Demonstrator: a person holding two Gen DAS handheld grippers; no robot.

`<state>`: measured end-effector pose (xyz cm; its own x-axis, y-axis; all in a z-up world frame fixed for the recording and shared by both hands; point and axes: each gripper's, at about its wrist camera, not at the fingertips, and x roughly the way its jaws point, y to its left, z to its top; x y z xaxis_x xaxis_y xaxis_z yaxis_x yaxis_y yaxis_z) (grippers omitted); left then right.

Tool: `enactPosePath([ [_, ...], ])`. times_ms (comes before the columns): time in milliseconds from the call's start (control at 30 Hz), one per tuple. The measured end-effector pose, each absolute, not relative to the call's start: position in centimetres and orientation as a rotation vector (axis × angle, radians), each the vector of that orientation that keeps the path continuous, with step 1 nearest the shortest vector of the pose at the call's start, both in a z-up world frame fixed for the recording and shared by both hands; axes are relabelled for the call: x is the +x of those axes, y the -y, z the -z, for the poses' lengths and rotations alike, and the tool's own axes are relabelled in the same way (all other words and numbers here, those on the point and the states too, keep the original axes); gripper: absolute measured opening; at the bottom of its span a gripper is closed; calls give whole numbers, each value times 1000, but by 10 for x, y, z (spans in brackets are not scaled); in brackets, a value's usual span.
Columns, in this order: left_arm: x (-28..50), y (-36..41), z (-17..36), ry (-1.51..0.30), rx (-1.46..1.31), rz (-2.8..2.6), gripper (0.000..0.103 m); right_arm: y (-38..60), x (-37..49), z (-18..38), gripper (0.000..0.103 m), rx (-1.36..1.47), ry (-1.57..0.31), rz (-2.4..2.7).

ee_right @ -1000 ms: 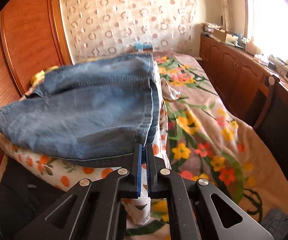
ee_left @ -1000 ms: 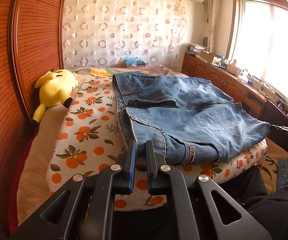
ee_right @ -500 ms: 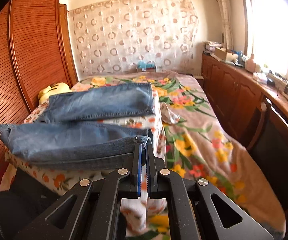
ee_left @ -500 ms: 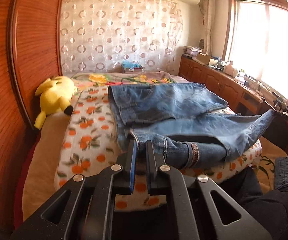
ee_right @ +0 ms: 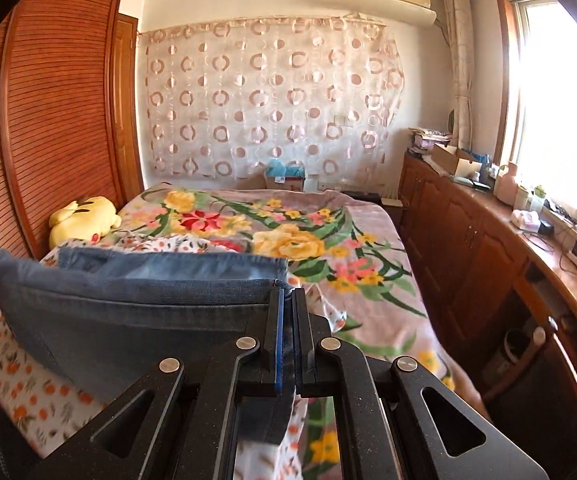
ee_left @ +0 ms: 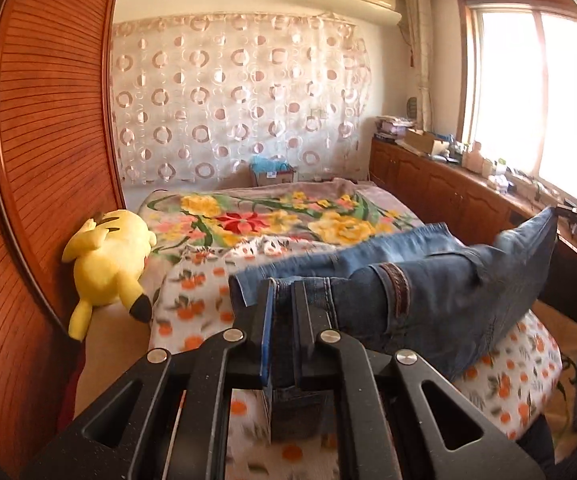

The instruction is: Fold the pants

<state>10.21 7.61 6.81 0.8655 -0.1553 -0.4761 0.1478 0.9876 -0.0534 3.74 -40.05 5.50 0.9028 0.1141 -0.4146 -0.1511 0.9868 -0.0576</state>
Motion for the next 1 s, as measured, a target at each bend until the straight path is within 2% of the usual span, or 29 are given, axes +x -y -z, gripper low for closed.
enactPosePath([
  [300,184,-85,-73,-518,-10,132,9,375,118,-57,3,-132,-447,-126],
  [433,233,-88,-48,-590,2,119,9,367,175,-41,3,-134,-518,-127],
  [700,295,-91,4,-706,26,105,9,347,270,25,3,-156,-662,-124],
  [900,324,-90,37,-793,48,83,10,338,319,64,3,-148,-740,-119],
  [1000,324,-94,44,-800,23,77,15,339,358,59,6,-131,-756,-131],
])
